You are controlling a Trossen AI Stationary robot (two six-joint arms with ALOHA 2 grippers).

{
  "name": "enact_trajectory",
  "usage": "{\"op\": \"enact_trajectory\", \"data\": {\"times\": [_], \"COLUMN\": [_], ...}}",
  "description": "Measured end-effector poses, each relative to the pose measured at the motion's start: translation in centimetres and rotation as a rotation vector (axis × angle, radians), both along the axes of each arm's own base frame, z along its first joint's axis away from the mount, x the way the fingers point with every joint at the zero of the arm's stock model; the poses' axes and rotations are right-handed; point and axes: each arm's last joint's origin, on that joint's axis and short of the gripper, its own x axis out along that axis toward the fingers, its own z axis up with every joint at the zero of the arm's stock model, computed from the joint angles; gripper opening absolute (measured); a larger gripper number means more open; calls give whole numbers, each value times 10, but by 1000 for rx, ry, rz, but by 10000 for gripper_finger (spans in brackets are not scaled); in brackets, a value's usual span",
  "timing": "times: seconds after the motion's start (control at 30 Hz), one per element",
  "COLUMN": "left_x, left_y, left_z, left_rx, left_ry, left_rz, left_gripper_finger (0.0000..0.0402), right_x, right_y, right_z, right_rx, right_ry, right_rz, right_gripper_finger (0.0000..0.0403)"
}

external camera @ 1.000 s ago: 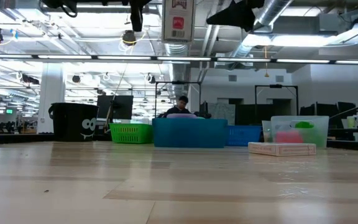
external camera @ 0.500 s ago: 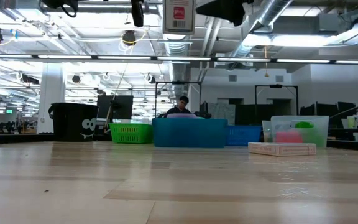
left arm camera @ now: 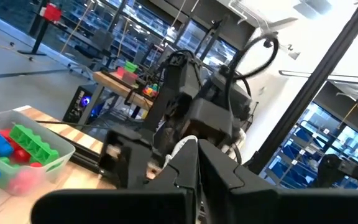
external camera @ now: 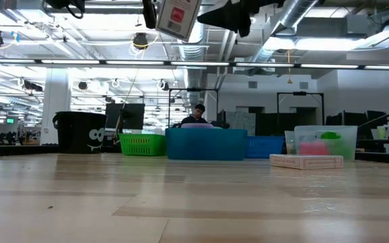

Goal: Pick & Place Toys
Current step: Put the white playing card box into the light blue bin

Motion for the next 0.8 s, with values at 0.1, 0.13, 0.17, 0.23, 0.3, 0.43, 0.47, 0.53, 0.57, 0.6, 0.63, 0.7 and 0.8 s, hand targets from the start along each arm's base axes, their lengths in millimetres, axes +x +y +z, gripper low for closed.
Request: {"op": "enact_trajectory", "data": {"times": [0.1,0.13,0.17,0.23,0.3,0.43,0.47,0.53,0.57,0.6,0.63,0.7,0.8], "left_x": [0,0,0,0,0,0,0,0,0,0,0,0,0], "left_y": [-1,-2,-3,-3,-3,-3,-3,-3,-3,-3,-3,-3,-2], "left_z": [0,-1,-1,-1,-1,-1,-1,-1,-1,-1,-1,-1,-1], "left_rx": [0,0,0,0,0,0,-1,-1,0,2,3,3,1], "left_ry": [5,6,7,7,11,14,14,14,14,14,14,14,14], "left_rz": [-6,-10,-13,-15,-15,-13,-12,-11,-10,-6,-6,-5,9], "left_gripper_finger": [0,0,0,0,0,0,0,0,0,0,0,0,0], "right_x": [-1,-2,-2,-3,-4,-4,-4,-4,-4,-4,-4,-4,-4], "right_y": [-4,-6,-7,-9,-11,-10,-10,-9,-8,-8,-8,-8,-8], "right_z": [2,2,4,7,9,10,10,10,10,10,10,10,10], "right_rx": [-7,-13,-18,-22,-20,-14,-10,-3,0,2,8,16,19], "right_ry": [-5,-2,-10,-25,-33,-37,-39,-40,-39,-39,-40,-40,-45], "right_rz": [-46,-67,-79,-94,-98,-70,-55,-27,-13,-2,1,0,0], "right_gripper_finger": [327,327,327,327,327,327,327,327,327,327,327,327,327]}}
